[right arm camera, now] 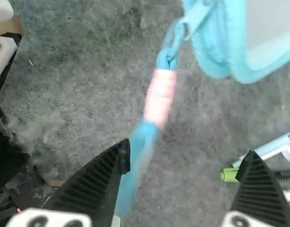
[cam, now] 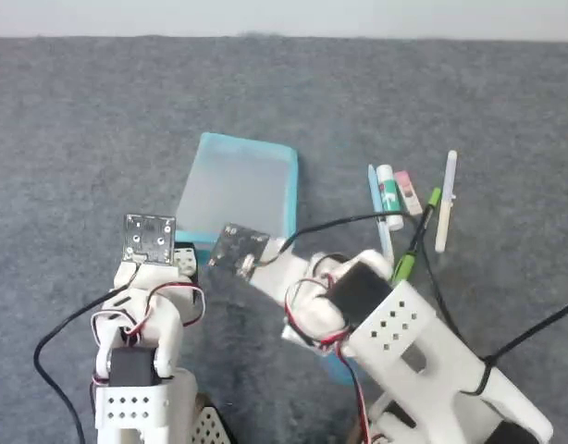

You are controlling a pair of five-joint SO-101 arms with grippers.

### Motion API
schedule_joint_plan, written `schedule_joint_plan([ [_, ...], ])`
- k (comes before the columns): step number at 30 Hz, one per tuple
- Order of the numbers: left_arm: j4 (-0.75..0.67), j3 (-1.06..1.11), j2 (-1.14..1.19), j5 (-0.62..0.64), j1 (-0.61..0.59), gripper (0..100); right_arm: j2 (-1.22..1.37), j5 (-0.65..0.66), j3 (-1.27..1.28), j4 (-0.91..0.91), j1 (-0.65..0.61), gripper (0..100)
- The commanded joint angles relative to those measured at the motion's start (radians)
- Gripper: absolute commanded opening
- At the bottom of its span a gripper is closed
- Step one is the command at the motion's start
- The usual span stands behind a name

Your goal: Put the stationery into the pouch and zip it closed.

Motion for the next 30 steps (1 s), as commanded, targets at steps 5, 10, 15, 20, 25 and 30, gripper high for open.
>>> schedule_joint_plan([
  [5,-0.072,-0.058,-0.011,0.057,0.000,1,0.039,-0.015,-0.063,-0.039,0.404,36.0],
  [10,-0.100,-0.062,-0.011,0.107,0.006,1,0.110,-0.068,-0.061,-0.162,0.323,36.0],
  [15,-0.126,-0.048,-0.009,0.129,0.011,1,0.079,-0.138,0.021,-0.311,0.159,35.9],
  [20,-0.127,-0.045,-0.009,0.153,0.005,1,-0.028,-0.170,0.180,-0.438,0.013,35.9],
  [25,-0.127,-0.044,-0.011,0.153,0.009,1,-0.081,-0.195,0.348,-0.668,-0.081,35.8],
  [30,-0.127,-0.042,-0.011,0.153,0.009,1,-0.081,-0.270,0.428,-0.820,-0.091,35.8],
])
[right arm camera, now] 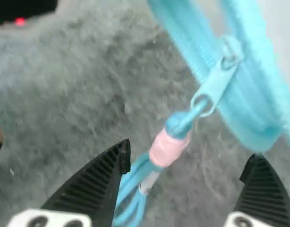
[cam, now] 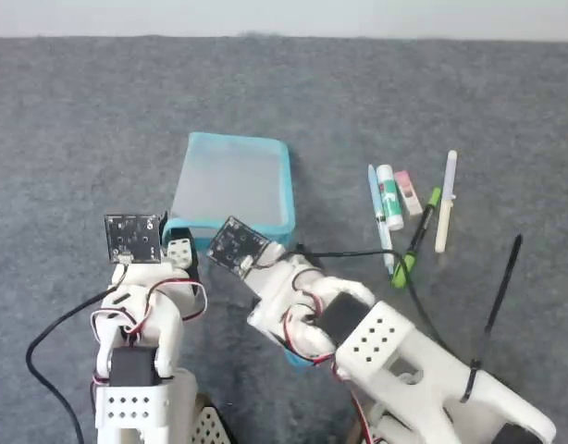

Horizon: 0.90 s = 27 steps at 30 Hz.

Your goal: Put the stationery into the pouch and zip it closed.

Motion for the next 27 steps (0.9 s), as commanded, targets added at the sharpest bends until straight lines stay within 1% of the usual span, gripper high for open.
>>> schedule_joint_plan([
  [1,-0.037,-0.042,-0.011,0.012,0.002,1,-0.045,-0.026,0.009,-0.088,-0.007,35.8],
  [5,-0.037,-0.041,-0.011,0.012,0.002,1,-0.045,-0.026,0.012,-0.124,-0.005,35.6],
  [7,-0.037,-0.041,-0.011,0.012,0.002,1,-0.045,-0.026,0.012,-0.133,0.001,32.6],
  [12,-0.037,-0.039,-0.011,0.012,0.002,1,-0.053,-0.028,0.011,-0.133,0.064,12.1],
  [15,-0.038,-0.022,-0.011,0.012,0.011,1,-0.056,-0.026,0.005,-0.104,0.128,0.0],
  [17,-0.038,0.001,-0.017,0.012,0.043,1,-0.056,-0.026,-0.026,-0.048,0.188,1.9],
  [21,-0.051,0.019,-0.015,0.011,0.097,1,-0.056,-0.026,-0.095,0.054,0.302,0.7],
  [25,-0.049,0.019,-0.018,0.011,0.098,1,-0.051,-0.025,-0.103,0.076,0.349,0.6],
  [27,-0.048,0.019,-0.018,0.011,0.098,1,-0.050,0.000,-0.104,0.093,0.371,0.6],
])
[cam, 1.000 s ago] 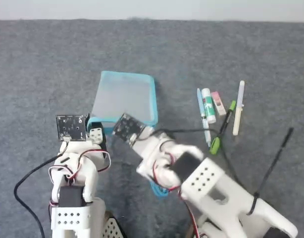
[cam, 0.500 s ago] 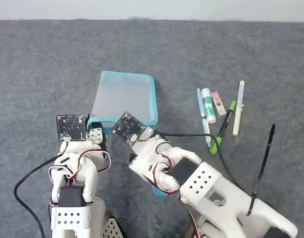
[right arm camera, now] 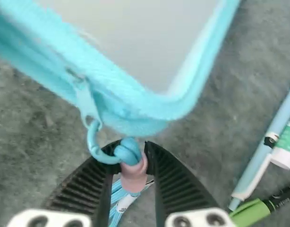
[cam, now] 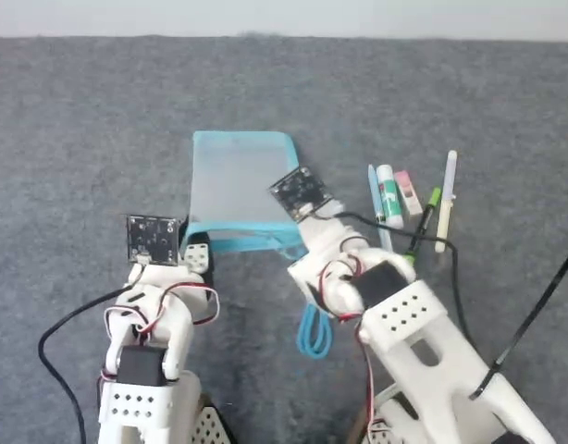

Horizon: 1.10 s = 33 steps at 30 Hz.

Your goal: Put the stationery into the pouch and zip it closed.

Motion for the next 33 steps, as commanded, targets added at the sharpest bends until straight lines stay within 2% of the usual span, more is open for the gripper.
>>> schedule_joint_plan([
  [1,-0.032,-0.018,-0.015,0.011,0.005,1,-0.054,0.032,-0.058,0.038,0.058,0.6],
  [8,-0.035,-0.018,-0.012,0.011,0.011,1,-0.053,0.054,-0.115,0.133,0.107,0.6],
  [15,-0.035,-0.016,-0.012,0.011,0.012,1,-0.054,0.057,-0.138,0.148,0.153,0.6],
  [26,-0.035,-0.016,-0.012,0.011,0.018,1,-0.054,0.078,-0.138,0.166,0.147,1.3],
  [28,-0.035,-0.016,-0.012,0.011,0.034,1,-0.064,0.103,-0.152,0.208,0.147,7.2],
  [31,-0.035,-0.016,-0.012,0.011,0.038,1,-0.096,0.146,-0.196,0.325,0.147,25.8],
  [33,-0.035,-0.016,-0.012,-0.005,0.038,1,-0.133,0.183,-0.216,0.380,0.148,34.9],
])
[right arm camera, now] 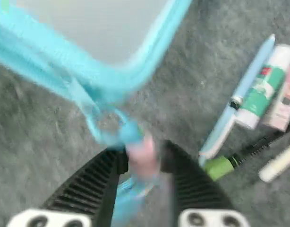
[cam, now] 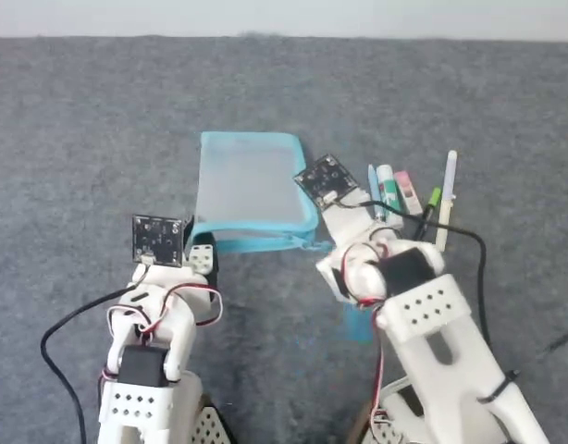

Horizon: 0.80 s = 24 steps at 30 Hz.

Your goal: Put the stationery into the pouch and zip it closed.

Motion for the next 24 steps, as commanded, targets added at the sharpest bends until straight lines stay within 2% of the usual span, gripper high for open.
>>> schedule_joint_plan([
  [1,-0.035,-0.016,-0.012,-0.015,0.008,1,-0.097,0.074,-0.087,0.097,0.012,37.3],
  [6,-0.032,-0.016,-0.012,-0.021,0.009,1,-0.197,0.140,-0.101,0.191,0.025,36.3],
  [11,-0.035,-0.002,-0.017,-0.023,0.009,1,-0.197,0.172,-0.204,0.262,0.236,29.0],
  [15,-0.032,-0.004,-0.018,-0.025,0.003,1,-0.021,0.175,-0.247,0.259,0.355,28.4],
  [24,-0.031,-0.002,-0.018,-0.025,0.002,1,0.420,0.124,-0.288,0.002,0.542,28.4],
])
